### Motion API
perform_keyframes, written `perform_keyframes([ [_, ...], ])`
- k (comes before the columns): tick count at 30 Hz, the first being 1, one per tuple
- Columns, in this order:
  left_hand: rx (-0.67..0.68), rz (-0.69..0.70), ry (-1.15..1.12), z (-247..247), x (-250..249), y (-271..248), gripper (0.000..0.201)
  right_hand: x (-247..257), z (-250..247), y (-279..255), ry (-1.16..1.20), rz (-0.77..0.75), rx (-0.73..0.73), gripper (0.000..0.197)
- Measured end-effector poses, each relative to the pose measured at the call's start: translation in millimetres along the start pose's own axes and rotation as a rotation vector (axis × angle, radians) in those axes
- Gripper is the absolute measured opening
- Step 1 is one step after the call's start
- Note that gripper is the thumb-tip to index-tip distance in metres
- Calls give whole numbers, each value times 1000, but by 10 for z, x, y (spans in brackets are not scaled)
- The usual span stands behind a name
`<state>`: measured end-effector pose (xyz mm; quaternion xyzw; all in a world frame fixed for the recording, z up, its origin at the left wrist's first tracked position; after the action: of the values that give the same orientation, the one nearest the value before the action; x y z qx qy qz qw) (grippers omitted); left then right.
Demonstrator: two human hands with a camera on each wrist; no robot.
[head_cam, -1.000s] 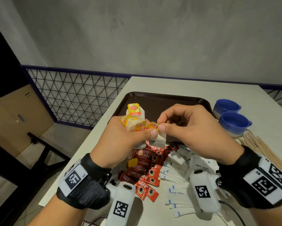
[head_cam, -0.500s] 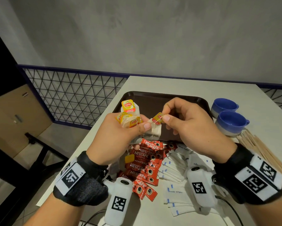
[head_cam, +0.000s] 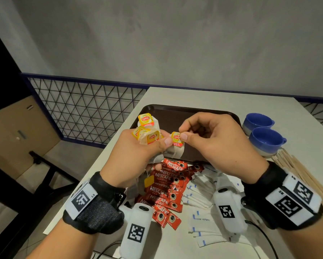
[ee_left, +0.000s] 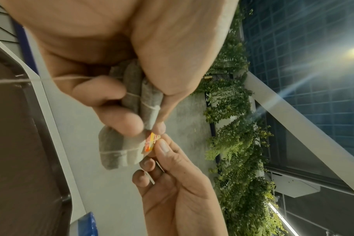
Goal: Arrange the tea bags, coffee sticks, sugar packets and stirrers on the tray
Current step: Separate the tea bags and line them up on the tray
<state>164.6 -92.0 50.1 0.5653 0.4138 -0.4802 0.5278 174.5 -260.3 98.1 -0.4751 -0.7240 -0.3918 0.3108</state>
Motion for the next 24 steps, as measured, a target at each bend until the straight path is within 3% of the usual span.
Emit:
perform_keyframes([
  [5, -29, 11, 22, -40, 1, -25, 12, -11, 30, 6, 23, 4, 11, 12],
  [10, -67, 29, 71, -130, -25, 4, 8, 62, 133, 67, -24, 30, 130, 3],
  [17, -73, 26, 115, -290, -15, 61, 9, 161, 99, 367, -104, 19, 115, 5],
  [21, -91, -62, 128, -452, 121, 63, 9, 46, 64, 637, -119, 42, 86, 9],
  [24, -98, -194, -48, -523, 295, 56, 9, -131, 84, 887, -143, 83, 57, 9],
])
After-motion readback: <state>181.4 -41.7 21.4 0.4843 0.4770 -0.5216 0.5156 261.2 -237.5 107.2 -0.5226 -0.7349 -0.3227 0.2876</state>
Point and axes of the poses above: each hand's wrist, its own y-axis towards the middle knuckle, its own z-axis out of the palm, x = y × z, the point moved 10 cm from there along y, towards the middle knuckle, and after that the axes turned 5 degrees about z, right-handed, at the moved point
